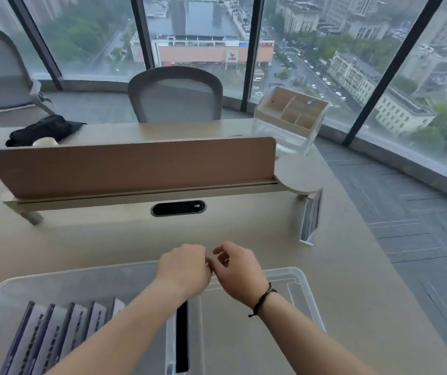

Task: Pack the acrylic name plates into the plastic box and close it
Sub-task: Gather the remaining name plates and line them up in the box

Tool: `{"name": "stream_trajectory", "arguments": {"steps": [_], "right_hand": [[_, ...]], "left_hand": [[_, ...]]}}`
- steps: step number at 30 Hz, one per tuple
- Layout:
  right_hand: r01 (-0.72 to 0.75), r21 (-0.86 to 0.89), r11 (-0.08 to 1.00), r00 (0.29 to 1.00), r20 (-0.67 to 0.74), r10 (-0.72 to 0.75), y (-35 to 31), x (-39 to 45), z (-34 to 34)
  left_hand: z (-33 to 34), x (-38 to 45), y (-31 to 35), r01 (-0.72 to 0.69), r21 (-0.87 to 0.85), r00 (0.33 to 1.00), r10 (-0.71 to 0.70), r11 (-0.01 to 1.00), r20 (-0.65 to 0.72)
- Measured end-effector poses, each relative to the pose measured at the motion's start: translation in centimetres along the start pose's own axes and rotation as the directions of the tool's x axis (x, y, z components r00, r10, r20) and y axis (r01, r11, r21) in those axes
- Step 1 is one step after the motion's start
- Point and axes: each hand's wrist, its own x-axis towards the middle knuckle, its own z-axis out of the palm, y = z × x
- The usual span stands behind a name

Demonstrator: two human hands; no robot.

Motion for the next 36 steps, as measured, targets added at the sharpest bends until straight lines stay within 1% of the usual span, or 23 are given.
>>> {"name": "stream_trajectory", "arguments": {"steps": [4, 10, 13, 17, 19, 21, 24, 30, 34, 36], "right_hand": [[-0.147, 0.076, 0.986, 0.985, -0.079, 0.152, 5.8, 1.5, -5.8], [-0.262, 0.125, 0.957, 0.945, -0.169, 0.281, 13.7, 3.9, -14.0], [-0.298, 0.143, 0.944, 0.925, -0.199, 0.323, 16.8, 5.1, -17.1], [-0.323, 0.139, 0.936, 0.896, -0.273, 0.350, 20.3, 6.8, -20.5], [-0.339, 0.145, 0.930, 0.882, -0.296, 0.368, 21.8, 7.3, -21.4], [-0.356, 0.163, 0.920, 0.879, -0.277, 0.389, 23.1, 7.6, -21.6], [-0.377, 0.144, 0.915, 0.880, -0.254, 0.402, 24.7, 8.0, -21.4], [-0.374, 0.131, 0.918, 0.888, -0.237, 0.395, 27.0, 9.6, -20.9], [-0.345, 0.056, 0.937, 0.906, -0.240, 0.348, 27.8, 10.3, -20.6], [-0.284, -0.026, 0.958, 0.921, -0.285, 0.265, 28.0, 10.3, -20.5]], "left_hand": [[1.0, 4.5, 8.0, -0.100, -0.026, 0.995, 0.101, 0.995, 0.022], [3.4, 11.6, 19.8, -0.197, -0.072, 0.980, 0.200, 0.978, 0.022], [4.3, 14.4, 24.1, -0.224, -0.098, 0.974, 0.226, 0.970, 0.008], [5.5, 18.3, 27.9, -0.214, -0.131, 0.976, 0.217, 0.968, 0.005], [6.2, 20.1, 29.3, -0.192, -0.126, 0.980, 0.197, 0.973, 0.028], [7.1, 21.6, 30.3, -0.173, -0.095, 0.981, 0.180, 0.980, 0.073], [8.4, 23.2, 31.5, -0.156, -0.039, 0.979, 0.159, 0.987, 0.126], [10.3, 25.2, 31.4, -0.108, -0.053, 0.982, 0.115, 0.993, 0.152], [10.4, 25.7, 30.2, -0.104, -0.071, 0.983, 0.114, 0.992, 0.145], [10.3, 26.0, 29.2, -0.141, -0.060, 0.976, 0.149, 0.988, 0.157]]}}
